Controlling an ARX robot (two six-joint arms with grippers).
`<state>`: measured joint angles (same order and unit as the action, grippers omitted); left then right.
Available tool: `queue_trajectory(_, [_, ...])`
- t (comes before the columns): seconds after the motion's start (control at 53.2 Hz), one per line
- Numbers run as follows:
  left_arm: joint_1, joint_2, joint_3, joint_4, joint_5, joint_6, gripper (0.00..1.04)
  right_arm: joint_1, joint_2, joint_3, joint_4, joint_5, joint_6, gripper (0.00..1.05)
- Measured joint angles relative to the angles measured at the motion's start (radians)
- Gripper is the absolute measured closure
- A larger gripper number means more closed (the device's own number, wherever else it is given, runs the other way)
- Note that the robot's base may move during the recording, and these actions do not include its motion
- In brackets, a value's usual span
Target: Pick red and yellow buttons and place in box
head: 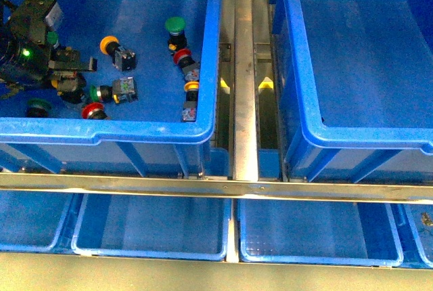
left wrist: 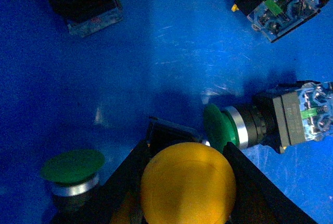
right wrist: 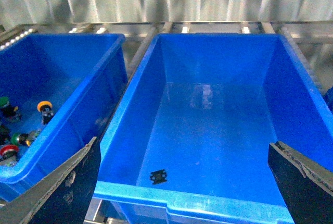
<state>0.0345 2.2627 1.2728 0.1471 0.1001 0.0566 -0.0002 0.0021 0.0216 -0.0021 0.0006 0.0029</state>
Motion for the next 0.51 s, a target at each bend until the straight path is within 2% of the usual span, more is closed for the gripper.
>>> queue_trajectory(0.075, [0.007, -0.033, -0.040, 0.032, 0.032, -0.040, 0.70, 0.000, 0.000, 0.000, 0.000, 0.000, 0.000, 0.07])
queue_trajectory(0.263, [0.037, -0.244, -0.180, 0.104, 0.134, -0.280, 0.70, 0.000, 0.000, 0.000, 0.000, 0.000, 0.000, 0.07])
queue_trajectory(0.508, [0.051, -0.451, -0.333, 0.116, 0.224, -0.470, 0.70, 0.000, 0.000, 0.000, 0.000, 0.000, 0.000, 0.07])
